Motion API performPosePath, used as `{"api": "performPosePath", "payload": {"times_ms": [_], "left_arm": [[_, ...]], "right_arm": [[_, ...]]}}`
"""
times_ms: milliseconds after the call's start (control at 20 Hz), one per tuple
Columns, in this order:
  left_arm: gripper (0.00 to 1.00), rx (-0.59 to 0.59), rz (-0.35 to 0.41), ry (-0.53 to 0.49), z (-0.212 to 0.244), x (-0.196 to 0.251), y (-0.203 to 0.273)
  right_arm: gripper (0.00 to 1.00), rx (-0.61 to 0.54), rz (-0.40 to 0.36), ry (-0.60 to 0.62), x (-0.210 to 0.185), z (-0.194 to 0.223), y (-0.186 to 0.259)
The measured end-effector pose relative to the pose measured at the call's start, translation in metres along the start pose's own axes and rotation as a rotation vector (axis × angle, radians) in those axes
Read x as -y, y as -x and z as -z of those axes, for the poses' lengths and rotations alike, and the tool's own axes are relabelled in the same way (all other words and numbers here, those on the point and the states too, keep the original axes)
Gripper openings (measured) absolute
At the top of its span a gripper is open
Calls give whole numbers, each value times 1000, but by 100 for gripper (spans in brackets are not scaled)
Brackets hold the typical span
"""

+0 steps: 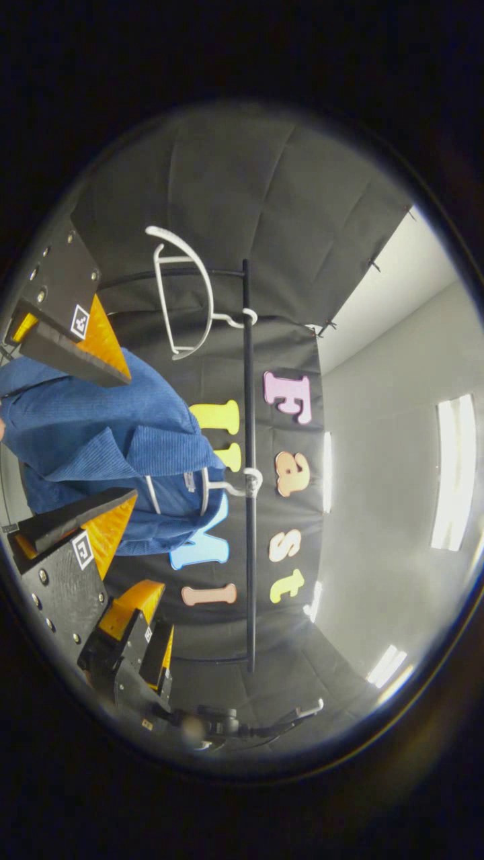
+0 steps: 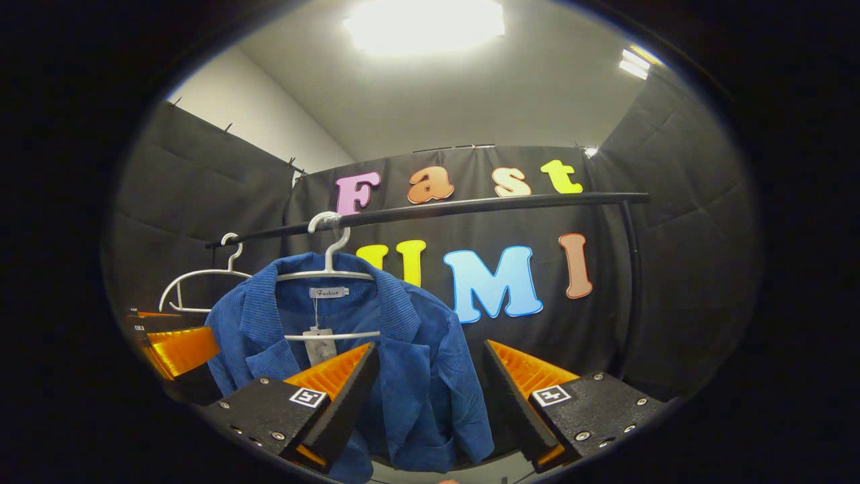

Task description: Grasp the clothes on the hanger with both hands and then place them into the laundry hamper below.

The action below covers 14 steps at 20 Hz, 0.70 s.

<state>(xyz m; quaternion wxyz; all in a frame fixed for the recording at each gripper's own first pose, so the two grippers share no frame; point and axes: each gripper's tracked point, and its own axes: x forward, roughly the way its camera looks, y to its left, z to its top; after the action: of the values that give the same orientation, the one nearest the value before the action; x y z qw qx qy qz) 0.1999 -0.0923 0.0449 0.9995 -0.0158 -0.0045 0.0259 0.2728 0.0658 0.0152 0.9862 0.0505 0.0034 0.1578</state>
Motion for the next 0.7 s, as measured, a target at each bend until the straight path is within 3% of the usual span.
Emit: {"api": "performPosePath", "payload": {"times_ms": [100, 200, 250, 400, 450, 500, 600, 700], "left_arm": [[92, -10, -12, -13, 7, 10, -10], [81, -28, -25, -19, 16, 18, -19], [92, -38, -34, -21, 22, 21, -24], [92, -54, -74, -22, 36, 21, -37], [87, -58, -87, -24, 40, 22, -42], [92, -60, -99, -30, 43, 22, -45], [92, -73, -133, -57, 52, 18, -57], [87, -87, -162, -69, 62, 14, -64]], "right_arm": [[95, -6, -27, -10, 0, 6, -15], [95, -14, -59, -23, -4, 14, -29], [95, -19, -72, -26, -4, 18, -35], [95, -32, -114, -36, -7, 28, -52], [95, -37, -127, -40, -8, 31, -56], [95, -42, -144, -45, -11, 36, -61], [95, -60, -178, -55, -17, 46, -70], [95, -81, -206, -57, -22, 58, -78]]}}
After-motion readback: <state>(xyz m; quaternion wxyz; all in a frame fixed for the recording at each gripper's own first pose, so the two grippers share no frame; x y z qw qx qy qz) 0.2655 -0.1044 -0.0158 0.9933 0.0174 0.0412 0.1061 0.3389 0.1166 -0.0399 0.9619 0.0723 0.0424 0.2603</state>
